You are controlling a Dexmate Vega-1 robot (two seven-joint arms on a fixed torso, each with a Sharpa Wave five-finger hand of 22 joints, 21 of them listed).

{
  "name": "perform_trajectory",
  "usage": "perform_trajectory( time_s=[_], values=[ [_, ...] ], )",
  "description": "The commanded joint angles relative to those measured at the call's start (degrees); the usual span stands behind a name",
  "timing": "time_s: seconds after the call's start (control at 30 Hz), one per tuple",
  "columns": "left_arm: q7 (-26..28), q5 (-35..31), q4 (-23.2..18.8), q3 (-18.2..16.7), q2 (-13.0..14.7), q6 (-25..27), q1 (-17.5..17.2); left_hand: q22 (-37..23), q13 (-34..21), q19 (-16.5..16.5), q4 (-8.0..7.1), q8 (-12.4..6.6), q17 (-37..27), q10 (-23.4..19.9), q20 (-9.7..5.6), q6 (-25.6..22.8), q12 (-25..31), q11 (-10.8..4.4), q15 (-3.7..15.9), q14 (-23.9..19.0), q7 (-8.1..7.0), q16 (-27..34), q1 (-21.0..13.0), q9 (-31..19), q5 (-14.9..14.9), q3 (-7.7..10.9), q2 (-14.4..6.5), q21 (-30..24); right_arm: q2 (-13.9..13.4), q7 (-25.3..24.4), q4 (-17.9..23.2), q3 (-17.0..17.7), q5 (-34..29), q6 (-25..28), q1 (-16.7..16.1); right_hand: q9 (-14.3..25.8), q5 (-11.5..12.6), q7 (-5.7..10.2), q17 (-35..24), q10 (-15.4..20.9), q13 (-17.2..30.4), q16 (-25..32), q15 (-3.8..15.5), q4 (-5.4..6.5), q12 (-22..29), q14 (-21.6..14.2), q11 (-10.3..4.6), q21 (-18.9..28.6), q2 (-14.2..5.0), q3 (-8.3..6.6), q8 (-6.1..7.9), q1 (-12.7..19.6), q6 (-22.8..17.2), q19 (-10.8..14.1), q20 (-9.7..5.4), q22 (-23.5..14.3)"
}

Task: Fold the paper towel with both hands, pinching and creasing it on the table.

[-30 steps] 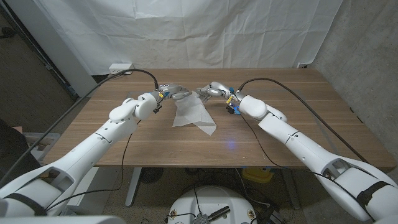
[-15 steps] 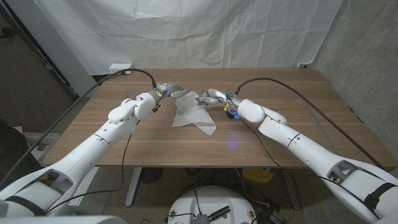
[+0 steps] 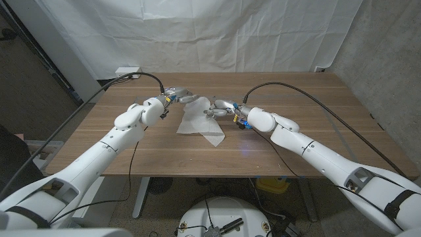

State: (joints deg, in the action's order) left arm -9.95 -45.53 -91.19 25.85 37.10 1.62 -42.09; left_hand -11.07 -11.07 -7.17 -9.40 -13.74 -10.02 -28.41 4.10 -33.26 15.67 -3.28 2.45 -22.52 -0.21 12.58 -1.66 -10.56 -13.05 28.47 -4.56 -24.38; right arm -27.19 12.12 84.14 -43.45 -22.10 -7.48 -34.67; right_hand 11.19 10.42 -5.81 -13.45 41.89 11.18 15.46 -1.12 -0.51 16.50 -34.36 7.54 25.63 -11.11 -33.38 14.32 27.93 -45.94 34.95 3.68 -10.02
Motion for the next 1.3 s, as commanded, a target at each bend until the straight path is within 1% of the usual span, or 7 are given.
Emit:
perform_trajectory(
  time_s=[0.03, 0.33, 0.5, 0.57, 0.7, 0.87, 1.3],
  values=[
    [-0.35, 0.22, 1.35, 0.67, -0.20, -0.17, 0.89, -0.11, -0.23, -0.24, -0.20, 0.23, -0.19, -0.23, -0.14, 0.12, -0.14, -0.11, 1.03, -0.38, 0.03, -0.29, 0.20, -0.08, 0.10, 0.23, -2.63, -0.06, -0.91, -0.94, 3.71, 1.32, -1.49, 2.40, -0.75, 0.06, -0.19, 0.34, -0.14, -0.08, 0.19, -0.26, 0.20, 0.54, -0.47, 0.11, -0.34, -0.20, -0.09, -0.17, -0.39, -0.54, -0.05, -0.49, -0.07, -0.06],
    [-0.34, 0.15, 2.70, 1.47, -0.54, -0.62, 1.91, -0.11, -0.24, -0.18, -0.20, 0.62, -0.20, 0.04, -0.31, 0.50, -0.47, -0.27, 1.10, -0.30, -0.03, -0.51, 0.27, -0.07, 0.12, 0.11, -2.49, 0.04, -3.05, -3.80, 9.91, 3.39, -2.31, 2.04, -3.69, 0.08, -0.02, 1.19, -0.38, -0.23, 0.20, -0.06, 0.05, -0.44, -0.90, 0.04, -0.57, -0.51, -0.30, -1.34, -0.94, 0.72, 0.57, -0.65, 0.45, -0.08],
    [-0.25, 0.13, 3.30, 1.89, -0.67, -1.07, 2.46, -0.11, -0.25, -0.05, -0.21, 0.78, -0.20, 0.18, -0.37, 0.65, -0.62, -0.16, 1.16, -0.13, -0.11, -0.66, 0.30, -0.07, 0.12, 0.07, -2.44, 0.12, -4.38, -4.77, 13.84, 4.62, -2.56, 2.82, -6.01, 0.12, -0.02, 1.52, -0.68, 0.63, 0.23, 0.64, 0.35, -1.29, -0.84, -1.13, -0.70, -0.33, -0.01, -1.83, -0.95, 1.55, 0.11, 0.26, 0.71, -0.11],
    [-0.19, 0.05, 3.44, 2.01, -0.69, -1.11, 2.60, -0.11, -0.25, 0.01, -0.21, 0.85, -0.20, 0.19, -0.38, 0.72, -0.66, -0.17, 1.12, 0.02, -0.19, -0.75, 0.31, -0.07, 0.13, 0.05, -2.43, 0.16, -4.65, -5.49, 14.29, 5.12, -1.88, 1.81, -6.84, 0.17, -0.10, 1.57, -0.94, 1.60, 0.25, 1.37, 0.70, -1.74, -0.69, -2.49, -0.59, -0.09, 0.19, -2.01, -0.75, 1.92, -0.78, 1.20, 0.65, -0.15],
    [-0.15, 0.03, 3.65, 2.21, -0.65, -1.43, 2.84, -0.11, -0.26, 0.07, -0.21, 0.94, -0.20, 0.24, -0.43, 0.77, -0.76, -0.30, 1.20, 0.09, -0.23, -0.83, 0.33, -0.07, 0.13, 0.02, -2.40, 0.21, -4.96, -4.63, 15.21, 5.38, -1.28, 2.53, -7.52, 0.23, -0.18, 1.56, -1.36, 3.92, 0.28, 2.54, 1.33, -1.84, -0.17, -4.91, -0.68, 0.50, 0.30, -2.14, -0.28, 1.96, -2.61, 3.14, 0.22, -0.23],
    [-0.30, -0.05, 3.56, 2.32, -0.51, -1.57, 2.95, -0.11, -0.26, 0.12, -0.21, 1.09, -0.21, 0.32, -0.43, 0.92, -0.88, -0.25, 1.16, 0.20, -0.31, -0.93, 0.35, -0.07, 0.13, -0.01, -2.38, 0.26, -5.47, -2.11, 15.93, 5.32, 0.76, 3.24, -8.42, 0.25, -0.18, 1.33, -1.43, 4.91, 0.28, 2.98, 1.43, -1.91, -0.03, -6.09, -0.45, 0.79, 0.35, -2.35, 0.04, 1.97, -3.86, 4.11, -0.02, -0.27],
    [-0.50, -0.17, 3.36, 2.33, -0.31, -1.86, 3.13, -0.11, -0.28, 0.08, -0.22, 1.35, -0.21, 0.32, -0.45, 1.10, -1.09, -0.23, 1.27, 0.19, -0.28, -1.05, 0.38, -0.07, 0.12, -0.06, -2.40, 0.33, -5.60, -2.04, 16.04, 4.75, 0.66, 4.66, -9.72, 0.28, -0.11, 0.87, -1.46, 8.73, 0.25, 4.27, 1.29, -1.76, 0.70, -10.04, -0.03, 1.80, 0.33, -3.07, 0.75, 1.80, -7.00, 7.07, -0.42, -0.37]
  ],
)
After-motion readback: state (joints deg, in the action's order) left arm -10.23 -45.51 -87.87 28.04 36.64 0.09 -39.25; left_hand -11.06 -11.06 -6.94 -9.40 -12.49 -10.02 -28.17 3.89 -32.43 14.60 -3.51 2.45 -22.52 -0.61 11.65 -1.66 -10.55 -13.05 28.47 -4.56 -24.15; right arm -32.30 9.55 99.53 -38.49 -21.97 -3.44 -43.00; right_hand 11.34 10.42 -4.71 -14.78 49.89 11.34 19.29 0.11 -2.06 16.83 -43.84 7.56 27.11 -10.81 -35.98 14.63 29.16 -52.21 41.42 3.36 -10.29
